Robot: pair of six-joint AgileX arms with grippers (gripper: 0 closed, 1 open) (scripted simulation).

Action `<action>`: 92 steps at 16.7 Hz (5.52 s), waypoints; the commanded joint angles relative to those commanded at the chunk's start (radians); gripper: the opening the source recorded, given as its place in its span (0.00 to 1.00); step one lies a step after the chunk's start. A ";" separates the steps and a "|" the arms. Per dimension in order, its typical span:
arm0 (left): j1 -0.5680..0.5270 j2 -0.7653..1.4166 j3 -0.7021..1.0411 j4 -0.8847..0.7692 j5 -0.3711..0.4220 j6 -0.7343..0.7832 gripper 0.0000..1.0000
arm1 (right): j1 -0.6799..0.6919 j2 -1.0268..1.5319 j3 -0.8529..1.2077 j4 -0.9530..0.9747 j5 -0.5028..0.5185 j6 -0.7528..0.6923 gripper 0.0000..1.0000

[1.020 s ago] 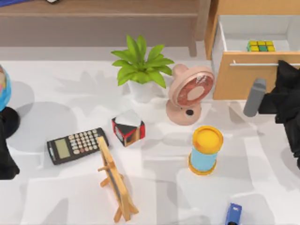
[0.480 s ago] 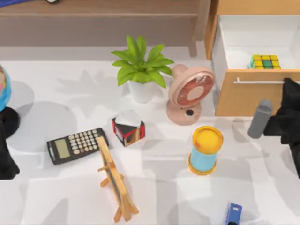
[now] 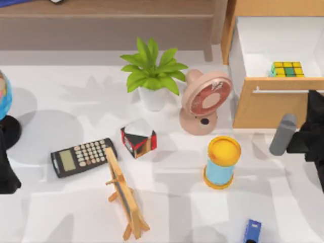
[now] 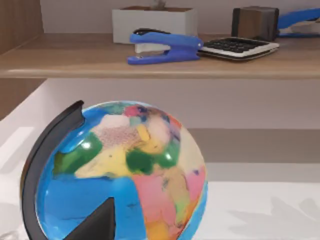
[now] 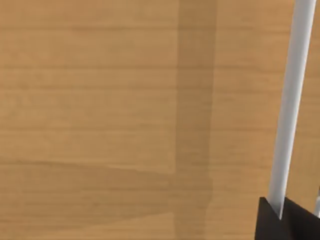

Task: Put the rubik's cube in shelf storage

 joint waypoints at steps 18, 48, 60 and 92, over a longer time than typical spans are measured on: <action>0.000 0.000 0.000 0.000 0.000 0.000 1.00 | 0.000 0.000 0.000 0.000 0.000 0.000 1.00; 0.000 0.000 0.000 0.000 0.000 0.000 1.00 | 0.221 -0.352 0.396 -0.679 -0.246 0.503 1.00; 0.000 0.000 0.000 0.000 0.000 0.000 1.00 | 0.031 -0.120 1.220 -1.959 -0.326 1.146 1.00; 0.000 0.000 0.000 0.000 0.000 0.000 1.00 | -0.183 0.391 1.977 -3.046 -0.331 1.725 1.00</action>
